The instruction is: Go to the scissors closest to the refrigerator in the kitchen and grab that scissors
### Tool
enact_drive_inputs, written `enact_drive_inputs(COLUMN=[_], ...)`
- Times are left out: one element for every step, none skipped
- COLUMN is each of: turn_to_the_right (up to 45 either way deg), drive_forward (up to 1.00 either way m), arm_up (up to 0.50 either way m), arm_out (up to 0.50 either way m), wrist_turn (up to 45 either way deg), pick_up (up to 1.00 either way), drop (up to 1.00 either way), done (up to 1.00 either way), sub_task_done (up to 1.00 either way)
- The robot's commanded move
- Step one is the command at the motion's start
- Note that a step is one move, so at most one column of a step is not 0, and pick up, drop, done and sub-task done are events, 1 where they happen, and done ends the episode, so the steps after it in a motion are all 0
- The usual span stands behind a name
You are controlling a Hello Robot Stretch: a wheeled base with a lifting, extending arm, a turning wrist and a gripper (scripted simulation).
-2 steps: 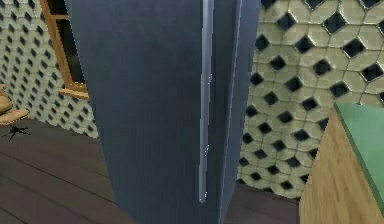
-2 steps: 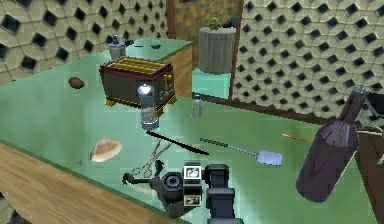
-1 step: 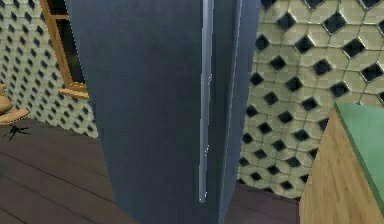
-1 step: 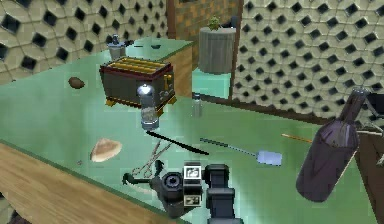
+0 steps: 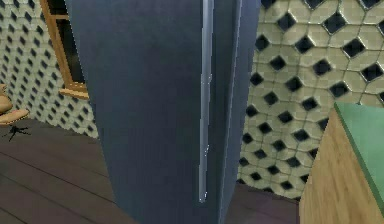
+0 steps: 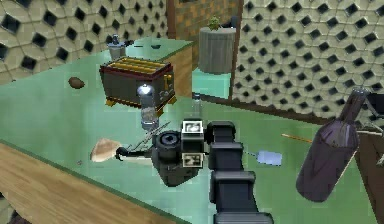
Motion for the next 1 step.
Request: enact_drive_inputs(turn_to_the_right=[0.0], drive_forward=[0.0], arm_up=[0.0], arm_out=[0.0], wrist_turn=[0.0], pick_up=[0.0], drop=[0.0], done=[1.0], sub_task_done=[0.0])
